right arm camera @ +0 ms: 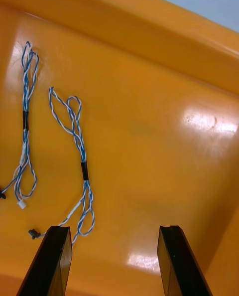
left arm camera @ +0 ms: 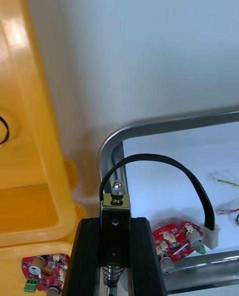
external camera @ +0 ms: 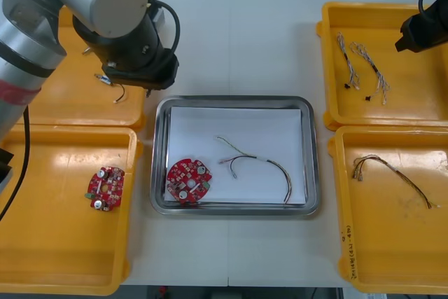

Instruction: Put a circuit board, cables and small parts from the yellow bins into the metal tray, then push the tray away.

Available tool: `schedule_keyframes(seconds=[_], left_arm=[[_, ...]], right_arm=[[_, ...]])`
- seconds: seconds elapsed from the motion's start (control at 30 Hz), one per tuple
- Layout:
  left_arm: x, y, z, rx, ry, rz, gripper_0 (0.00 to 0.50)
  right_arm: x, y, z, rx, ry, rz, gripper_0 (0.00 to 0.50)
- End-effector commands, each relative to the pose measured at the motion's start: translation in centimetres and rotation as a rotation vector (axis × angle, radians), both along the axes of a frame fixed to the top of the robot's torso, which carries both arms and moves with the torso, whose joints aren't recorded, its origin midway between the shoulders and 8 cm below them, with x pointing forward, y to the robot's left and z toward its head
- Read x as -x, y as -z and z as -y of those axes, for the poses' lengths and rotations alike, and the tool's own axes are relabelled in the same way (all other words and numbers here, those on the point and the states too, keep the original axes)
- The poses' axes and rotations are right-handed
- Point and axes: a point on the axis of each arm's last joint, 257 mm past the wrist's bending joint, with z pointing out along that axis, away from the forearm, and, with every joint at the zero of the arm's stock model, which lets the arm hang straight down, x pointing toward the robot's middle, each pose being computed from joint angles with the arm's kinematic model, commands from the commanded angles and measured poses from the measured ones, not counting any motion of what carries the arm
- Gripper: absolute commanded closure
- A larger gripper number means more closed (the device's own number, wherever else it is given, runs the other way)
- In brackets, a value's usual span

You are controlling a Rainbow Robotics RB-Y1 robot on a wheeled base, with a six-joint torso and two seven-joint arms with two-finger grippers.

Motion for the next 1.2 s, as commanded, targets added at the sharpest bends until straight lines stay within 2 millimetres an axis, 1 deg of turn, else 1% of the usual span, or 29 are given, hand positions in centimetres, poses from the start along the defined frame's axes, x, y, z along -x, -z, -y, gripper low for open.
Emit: schedule_keyframes(seconds=[0.03, 0.17, 0.3, 0.37, 0.4, 0.5, 0.57, 0.7, 0.73, 0.8, 0.93, 1.2], left_arm=[[1.0, 2.1, 2.4, 0.009, -0.016, 0.002, 0.500], [1.2, 4.2, 2.9, 0.018, -0.013, -0.003, 0.500], [1.3, 5.5, 3.0, 0.004, -0.010, 0.002, 0.499], [1.3, 6.4, 3.2, -0.004, -0.006, 0.010, 0.499], [1.3, 6.5, 3.2, -0.005, -0.006, 0.012, 0.499], [1.2, 7.6, 3.4, 0.007, -0.010, 0.020, 0.498], [1.2, 8.0, 3.6, 0.018, -0.009, 0.023, 0.499], [1.1, 9.3, 3.9, 0.016, -0.004, 0.030, 0.498], [1.0, 9.4, 4.0, 0.015, -0.004, 0.033, 0.498], [0.9, 10.2, 4.3, 0.015, -0.003, 0.040, 0.499], [0.7, 10.7, 4.7, 0.024, -0.005, 0.049, 0.498], [0.8, 11.2, 4.7, 0.022, -0.012, 0.052, 0.498]], right_arm=[[-2.5, -2.5, -2.0, 0.022, -0.043, 0.081, 0.000], [-3.3, -1.2, -2.4, 0.002, -0.030, 0.080, 0.000], [-3.5, -0.2, -2.3, -0.015, -0.018, 0.065, 0.000], [-3.7, 0.7, -2.3, -0.028, -0.008, 0.056, 0.000], [-3.7, 0.9, -2.4, -0.033, -0.007, 0.054, 0.000], [-4.0, 2.5, -2.7, -0.068, 0.009, 0.046, 0.000], [-4.2, 3.2, -3.0, -0.081, 0.017, 0.044, 0.000], [-4.2, 4.6, -2.9, -0.109, 0.039, 0.034, 0.000], [-4.2, 4.8, -2.9, -0.114, 0.042, 0.033, 0.000], [-4.2, 5.2, -3.1, -0.123, 0.045, 0.028, 0.000], [-4.1, 5.8, -3.7, -0.138, 0.052, 0.018, 0.000], [-3.7, 7.6, -3.6, -0.163, 0.082, -0.013, 0.000]])
